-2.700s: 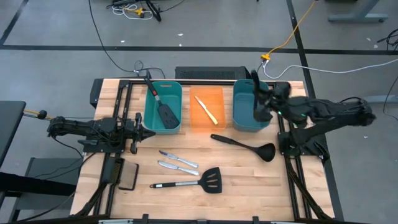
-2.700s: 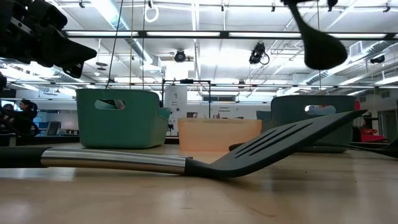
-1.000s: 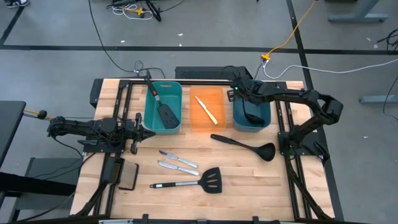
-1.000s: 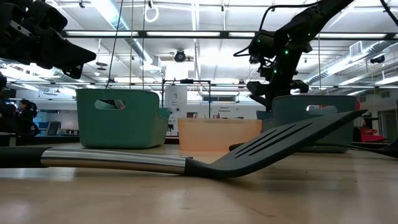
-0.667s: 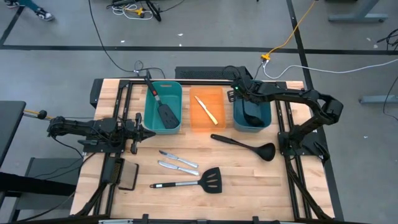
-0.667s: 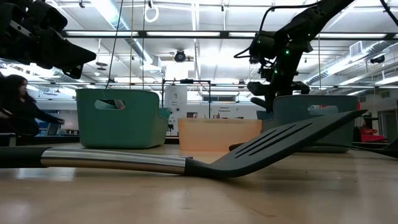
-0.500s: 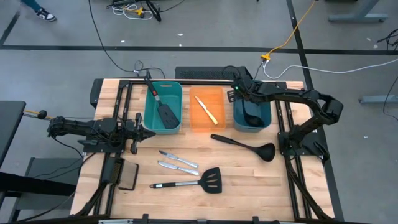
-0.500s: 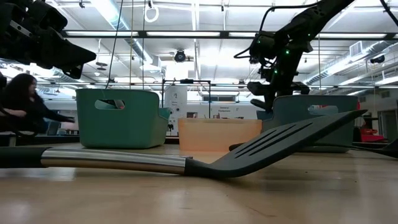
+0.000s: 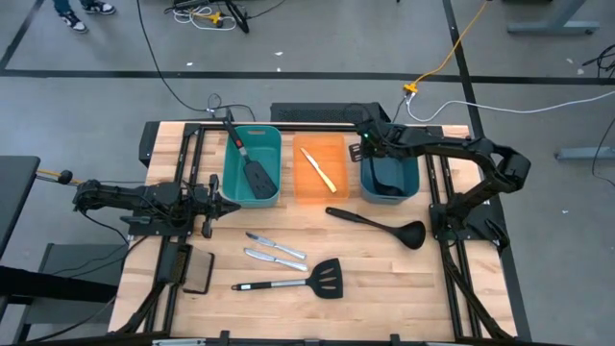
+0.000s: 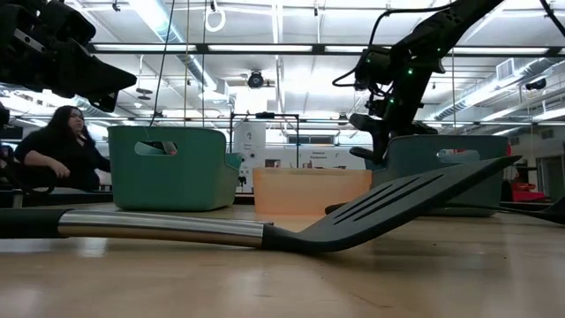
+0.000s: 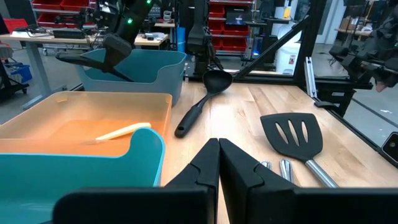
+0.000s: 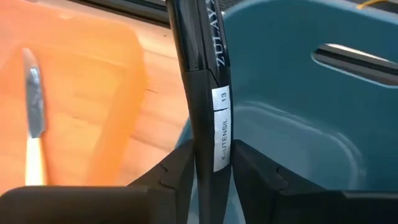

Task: Pick & Place Kitchen Items
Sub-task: Put the bottom black serving spoon into the blue bin

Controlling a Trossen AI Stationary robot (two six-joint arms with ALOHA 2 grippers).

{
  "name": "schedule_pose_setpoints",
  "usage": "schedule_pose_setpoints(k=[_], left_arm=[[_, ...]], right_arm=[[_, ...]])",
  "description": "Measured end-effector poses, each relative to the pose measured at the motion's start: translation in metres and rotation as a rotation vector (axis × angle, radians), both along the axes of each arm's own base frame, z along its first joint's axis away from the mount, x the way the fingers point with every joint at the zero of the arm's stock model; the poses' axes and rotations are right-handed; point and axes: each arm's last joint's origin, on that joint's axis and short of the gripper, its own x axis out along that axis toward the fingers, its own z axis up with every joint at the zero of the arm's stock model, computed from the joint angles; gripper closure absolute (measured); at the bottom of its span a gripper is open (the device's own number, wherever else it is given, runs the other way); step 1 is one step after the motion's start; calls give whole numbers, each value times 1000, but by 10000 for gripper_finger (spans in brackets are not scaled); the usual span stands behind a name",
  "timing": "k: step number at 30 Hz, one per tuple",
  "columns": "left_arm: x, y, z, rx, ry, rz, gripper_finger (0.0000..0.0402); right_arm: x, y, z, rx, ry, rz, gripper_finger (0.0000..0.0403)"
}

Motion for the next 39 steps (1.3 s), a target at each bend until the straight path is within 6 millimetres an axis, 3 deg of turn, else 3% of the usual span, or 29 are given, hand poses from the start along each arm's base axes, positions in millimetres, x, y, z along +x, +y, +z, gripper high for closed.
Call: schedule_pose_setpoints(k=[12, 20, 30, 39], left_arm=[[0, 0, 0, -2, 0, 0, 389], [0, 0, 0, -1, -1, 0, 389], [0, 0, 0, -2, -5, -4, 389], [0, 0, 1, -4, -7, -4, 389]], right_arm=[[-5, 5, 12, -79, 23, -28, 347], [-24, 4, 11, 24, 72, -120, 307], [-21, 3, 11, 8, 65, -92, 307], [-26, 7, 19, 23, 53, -51, 282]])
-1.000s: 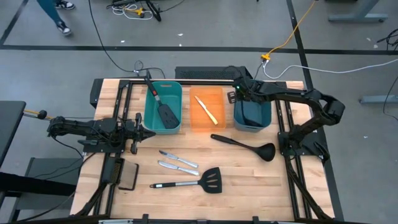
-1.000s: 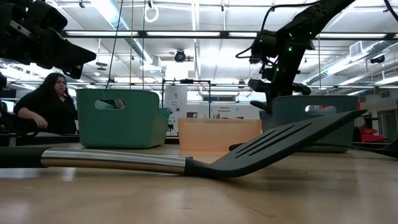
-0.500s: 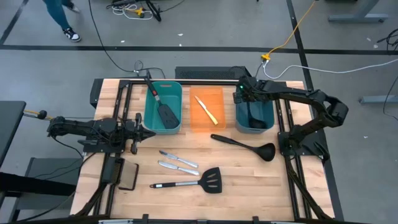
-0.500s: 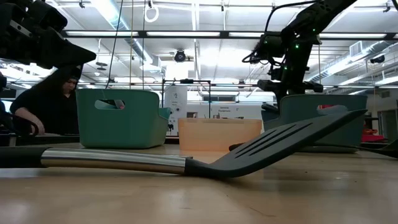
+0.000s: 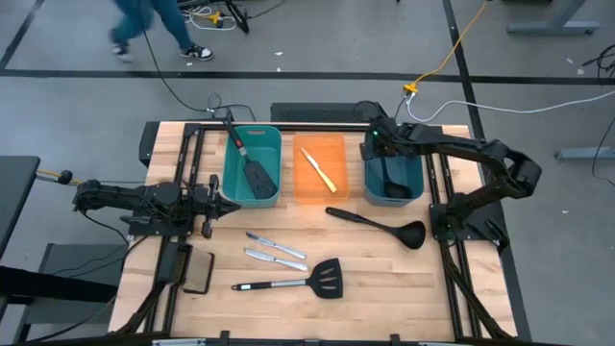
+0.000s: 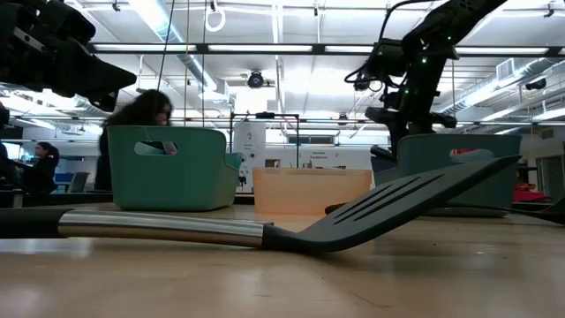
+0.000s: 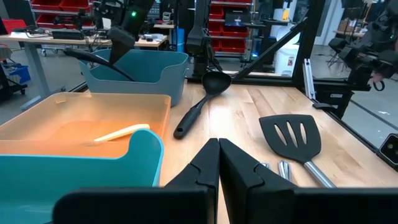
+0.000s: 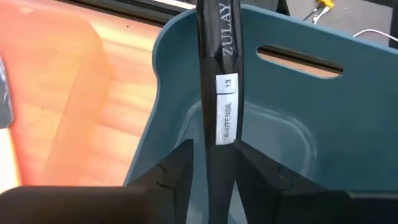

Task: Pick & Place Kitchen Items
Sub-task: Put the bottom black serving spoon into the blue bin, then put the black spatula into the green bin

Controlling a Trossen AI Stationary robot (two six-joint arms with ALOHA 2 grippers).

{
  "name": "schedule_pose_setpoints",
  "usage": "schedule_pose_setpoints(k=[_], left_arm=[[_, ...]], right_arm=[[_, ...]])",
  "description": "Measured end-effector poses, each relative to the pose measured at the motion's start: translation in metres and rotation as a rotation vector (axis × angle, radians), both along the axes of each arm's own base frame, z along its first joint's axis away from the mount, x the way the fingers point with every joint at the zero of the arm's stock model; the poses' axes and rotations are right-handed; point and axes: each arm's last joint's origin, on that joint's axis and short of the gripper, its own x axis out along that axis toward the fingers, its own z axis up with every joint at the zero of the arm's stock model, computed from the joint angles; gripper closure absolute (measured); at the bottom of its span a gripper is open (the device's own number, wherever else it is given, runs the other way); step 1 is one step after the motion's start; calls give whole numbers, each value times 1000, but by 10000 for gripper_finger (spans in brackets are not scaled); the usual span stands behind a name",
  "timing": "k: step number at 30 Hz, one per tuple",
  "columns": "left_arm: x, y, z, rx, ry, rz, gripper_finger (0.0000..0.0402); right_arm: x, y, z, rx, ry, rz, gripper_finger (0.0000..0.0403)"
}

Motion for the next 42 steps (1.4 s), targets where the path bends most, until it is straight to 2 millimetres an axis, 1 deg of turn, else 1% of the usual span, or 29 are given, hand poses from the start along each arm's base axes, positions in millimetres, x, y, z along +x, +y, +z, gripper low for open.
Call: schedule_pose_setpoints(k=[5, 9, 12, 14, 16, 19, 21, 23, 26, 28, 31, 33, 35, 38, 42], left_arm=[[0, 0, 0, 1, 0, 0, 389], [0, 0, 0, 1, -1, 0, 389], [0, 0, 0, 0, -1, 0, 389], [0, 0, 0, 0, 0, 0, 389], [0, 0, 0, 0, 0, 0, 389], [0, 0, 0, 0, 0, 0, 389], [0, 0, 0, 0, 3, 0, 389], [0, 0, -1, 1, 7, 0, 389], [0, 0, -1, 0, 7, 0, 389], [0, 0, -1, 1, 7, 0, 389], [0, 0, -1, 0, 6, 0, 389], [0, 0, -1, 0, 6, 0, 389], [0, 0, -1, -5, 6, 0, 389], [0, 0, -1, -7, 6, 0, 389], [0, 0, -1, -7, 7, 0, 389]], right_arm=[[-6, 6, 9, 33, -35, 40, 261], [-12, 10, 21, 14, -76, 46, 250], [-19, 16, 35, -38, -111, 65, 249], [-20, 23, 49, -130, -138, 156, 253], [-20, 37, 68, -231, -207, 272, 265], [-23, 66, 100, -427, -374, 482, 293], [-32, 86, 115, -577, -515, 618, 317], [-47, 104, 124, -710, -663, 729, 343], [-72, 125, 118, -839, -809, 896, 387], [-87, 133, 106, -877, -864, 971, 395], [-109, 138, 88, -907, -911, 938, 390], [-124, 140, 76, -930, -938, 890, 394], [-136, 142, 67, -955, -983, 877, 398], [-144, 144, 48, -921, -1028, 904, 396], [-145, 144, 25, -883, -1059, 883, 396]])
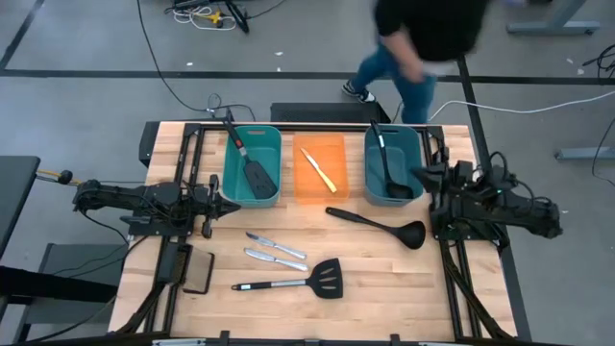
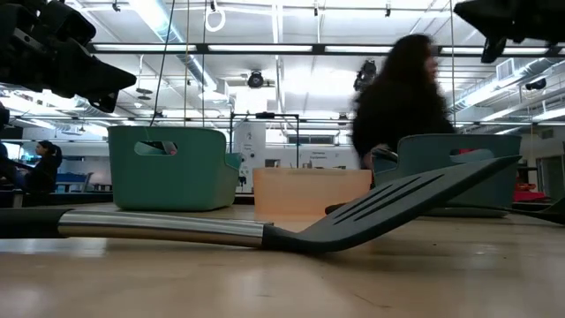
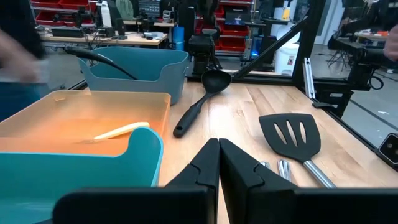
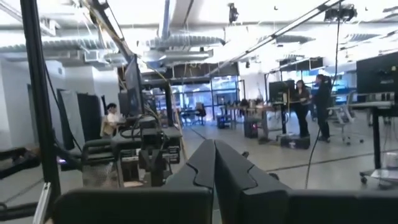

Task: Pick & Place Kitchen Items
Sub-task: Put the black spatula into the green bin

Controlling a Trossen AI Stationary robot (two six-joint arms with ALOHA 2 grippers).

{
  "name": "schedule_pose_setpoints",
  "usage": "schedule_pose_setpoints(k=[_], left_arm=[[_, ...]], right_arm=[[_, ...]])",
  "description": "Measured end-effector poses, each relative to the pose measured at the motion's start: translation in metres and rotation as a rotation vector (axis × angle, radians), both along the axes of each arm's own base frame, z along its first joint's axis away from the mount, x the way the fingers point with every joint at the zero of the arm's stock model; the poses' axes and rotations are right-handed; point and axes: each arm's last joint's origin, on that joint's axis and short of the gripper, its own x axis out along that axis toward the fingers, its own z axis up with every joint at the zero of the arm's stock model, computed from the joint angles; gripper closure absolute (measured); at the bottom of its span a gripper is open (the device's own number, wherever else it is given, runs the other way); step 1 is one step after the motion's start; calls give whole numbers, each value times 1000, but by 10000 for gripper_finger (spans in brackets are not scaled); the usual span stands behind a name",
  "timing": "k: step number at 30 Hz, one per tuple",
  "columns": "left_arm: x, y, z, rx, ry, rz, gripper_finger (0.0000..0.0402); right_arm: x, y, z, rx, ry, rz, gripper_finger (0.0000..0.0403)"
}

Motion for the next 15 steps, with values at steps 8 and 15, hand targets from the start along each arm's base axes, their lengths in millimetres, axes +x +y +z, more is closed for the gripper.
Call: schedule_pose_setpoints(k=[8, 15], left_arm=[[0, 0, 0, 0, 0, 0, 389], [0, 0, 0, 9, 0, 0, 389]], right_arm=[[14, -1, -36, 31, 64, 33, 398], [18, -1, -48, 27, 78, 53, 397]])
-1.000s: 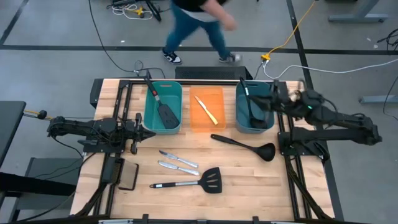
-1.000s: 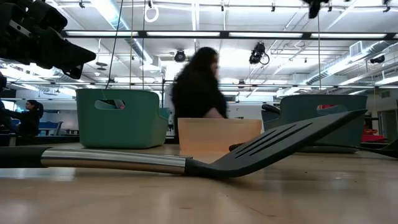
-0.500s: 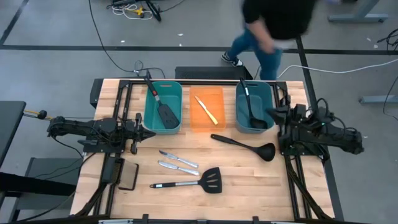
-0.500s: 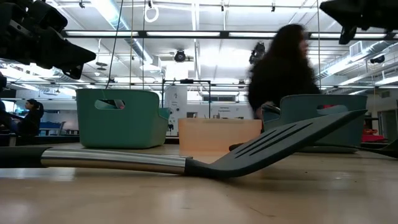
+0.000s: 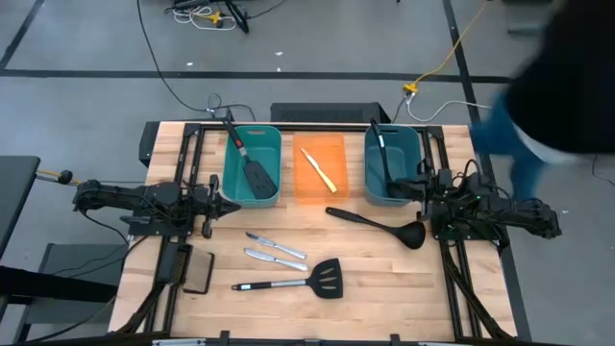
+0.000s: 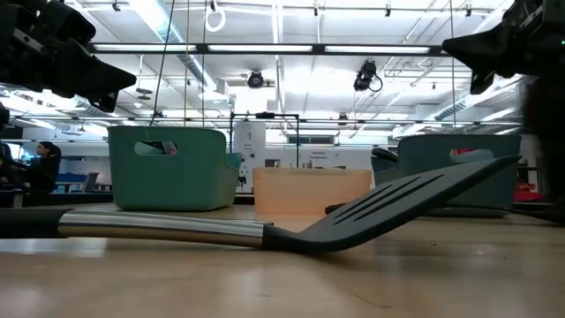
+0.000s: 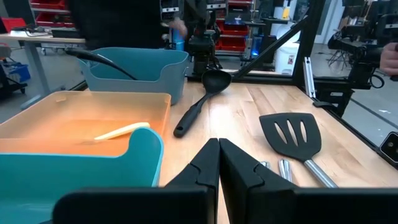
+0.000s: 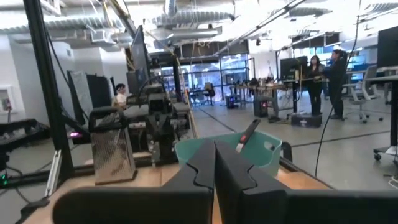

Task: Pick & Place Kitchen Items
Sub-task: Put the black spatula into the green bin

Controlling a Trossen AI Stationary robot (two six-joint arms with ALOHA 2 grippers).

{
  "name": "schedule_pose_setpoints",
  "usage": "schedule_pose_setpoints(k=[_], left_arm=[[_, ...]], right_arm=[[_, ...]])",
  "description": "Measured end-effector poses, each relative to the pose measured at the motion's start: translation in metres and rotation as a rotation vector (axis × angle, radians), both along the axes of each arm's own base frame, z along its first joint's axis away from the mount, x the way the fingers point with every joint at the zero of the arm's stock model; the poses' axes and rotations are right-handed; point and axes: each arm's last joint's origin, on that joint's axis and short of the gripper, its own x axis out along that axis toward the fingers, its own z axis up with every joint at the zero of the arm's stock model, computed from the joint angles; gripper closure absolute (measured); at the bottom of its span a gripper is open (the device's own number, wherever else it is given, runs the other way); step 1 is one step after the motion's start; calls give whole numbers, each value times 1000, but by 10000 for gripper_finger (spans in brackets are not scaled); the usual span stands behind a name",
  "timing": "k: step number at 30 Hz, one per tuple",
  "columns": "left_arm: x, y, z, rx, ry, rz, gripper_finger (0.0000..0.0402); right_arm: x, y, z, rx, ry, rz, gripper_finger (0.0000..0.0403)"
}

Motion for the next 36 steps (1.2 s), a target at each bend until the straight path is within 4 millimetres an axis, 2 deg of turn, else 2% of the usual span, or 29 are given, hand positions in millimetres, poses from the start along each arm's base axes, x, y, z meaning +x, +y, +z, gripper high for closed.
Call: schedule_pose_setpoints(k=[12, 21, 32, 36], left_arm=[[1, 0, 3, -21, 11, -8, 394], [12, -2, 28, 8, 77, -7, 396], [26, -4, 27, -1, 135, -24, 397], [27, -7, 26, 0, 140, -41, 396]], right_arm=[[1, 0, -3, 3, 6, 6, 397], [1, -2, -4, 50, 16, -43, 396], [3, -2, -5, 121, 31, -37, 397], [10, 2, 3, 126, 59, 21, 399]])
